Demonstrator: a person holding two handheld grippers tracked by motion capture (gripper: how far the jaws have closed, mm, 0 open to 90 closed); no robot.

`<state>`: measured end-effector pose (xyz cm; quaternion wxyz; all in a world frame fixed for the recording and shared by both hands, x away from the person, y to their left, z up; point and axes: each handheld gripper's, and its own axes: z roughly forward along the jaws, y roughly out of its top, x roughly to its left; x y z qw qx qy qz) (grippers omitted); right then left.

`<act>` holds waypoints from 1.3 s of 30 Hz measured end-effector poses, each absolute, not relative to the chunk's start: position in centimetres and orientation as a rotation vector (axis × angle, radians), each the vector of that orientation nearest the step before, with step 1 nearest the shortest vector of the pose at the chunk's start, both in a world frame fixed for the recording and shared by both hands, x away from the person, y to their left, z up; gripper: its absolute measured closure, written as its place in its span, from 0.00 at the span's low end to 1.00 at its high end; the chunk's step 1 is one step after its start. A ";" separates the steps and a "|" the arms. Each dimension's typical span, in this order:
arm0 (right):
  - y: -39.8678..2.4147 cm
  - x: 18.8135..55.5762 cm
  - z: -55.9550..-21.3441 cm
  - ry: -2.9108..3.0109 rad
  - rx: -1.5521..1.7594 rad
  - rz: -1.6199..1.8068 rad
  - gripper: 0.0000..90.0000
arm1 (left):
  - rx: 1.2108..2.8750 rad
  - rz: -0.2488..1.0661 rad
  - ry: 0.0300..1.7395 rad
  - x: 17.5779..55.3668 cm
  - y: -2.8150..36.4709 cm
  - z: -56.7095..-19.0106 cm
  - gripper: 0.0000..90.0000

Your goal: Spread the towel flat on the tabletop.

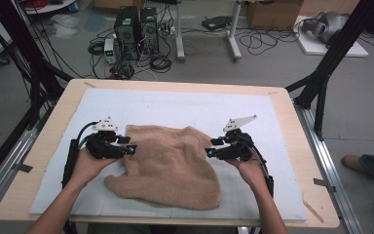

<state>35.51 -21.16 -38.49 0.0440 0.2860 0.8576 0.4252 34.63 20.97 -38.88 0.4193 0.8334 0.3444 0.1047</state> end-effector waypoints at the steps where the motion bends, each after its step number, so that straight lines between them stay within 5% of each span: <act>1: -21.2 35.8 -38.6 2.619 0.883 1.296 0.59 | 2.092 0.264 0.870 34.9 20.8 -39.0 0.56; 16: -18.3 38.4 -43.5 2.704 0.935 1.065 0.67 | 2.193 0.254 1.053 38.4 20.6 -42.8 0.57; 30: -17.7 38.2 -43.3 2.688 0.889 0.981 0.95 | 2.236 0.364 1.024 38.2 20.0 -43.1 0.94; 39: -19.3 38.3 -42.3 2.686 0.891 1.023 0.97 | 2.199 0.370 1.007 37.9 20.4 -42.3 0.98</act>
